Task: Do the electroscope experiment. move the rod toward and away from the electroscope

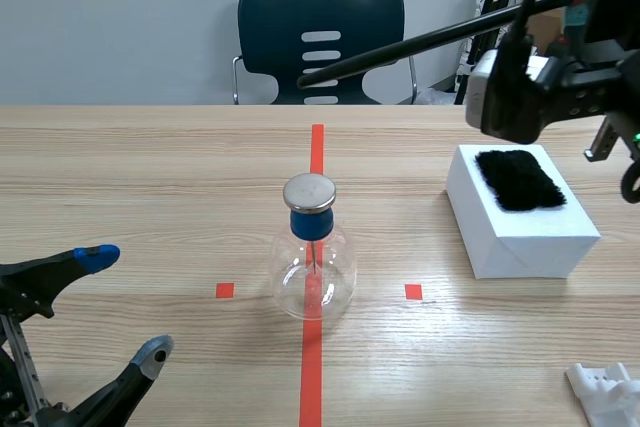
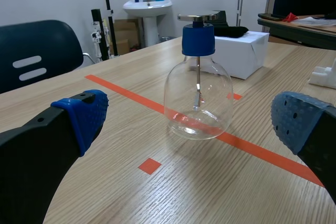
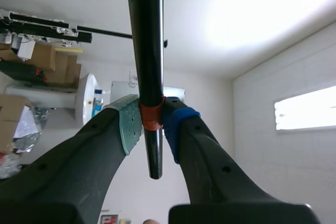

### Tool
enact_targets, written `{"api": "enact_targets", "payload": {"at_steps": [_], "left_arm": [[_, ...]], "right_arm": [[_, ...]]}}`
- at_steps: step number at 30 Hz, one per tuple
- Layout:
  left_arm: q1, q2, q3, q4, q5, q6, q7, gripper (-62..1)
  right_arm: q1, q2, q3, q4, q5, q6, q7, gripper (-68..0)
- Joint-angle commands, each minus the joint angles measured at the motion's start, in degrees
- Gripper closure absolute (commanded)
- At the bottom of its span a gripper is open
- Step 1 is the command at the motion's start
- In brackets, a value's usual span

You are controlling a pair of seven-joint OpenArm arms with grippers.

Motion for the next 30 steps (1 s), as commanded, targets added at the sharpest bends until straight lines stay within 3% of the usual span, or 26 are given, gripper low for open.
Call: {"api": "enact_targets", "payload": {"at_steps": [1, 6, 14, 30], "left_arm": [[-0.20, -0.02, 0.04, 0.68, -0.42, -0.11, -0.87, -62.3], [-0.20, -0.02, 0.04, 0.68, -0.42, -0.11, -0.87, -62.3], [-0.20, -0.02, 0.04, 0.68, -0.42, -0.11, -0.87, -62.3], [-0.20, -0.02, 0.04, 0.68, -0.42, -0.11, -0.87, -62.3]], "right_arm": [[1.62, -0.26, 0.13, -0.07, -1.14, 0.13, -0.59, -0.4], [2.78, -2.95, -2.40, -3.82, -6.86, 0.15, -0.24, -0.4], [2.84, -3.67, -3.87, -7.61, -10.14, 0.11, 0.81, -0.4], [2.80, -3.65, -3.87, -8.72, -12.79, 0.11, 1.57, -0.4]]}}
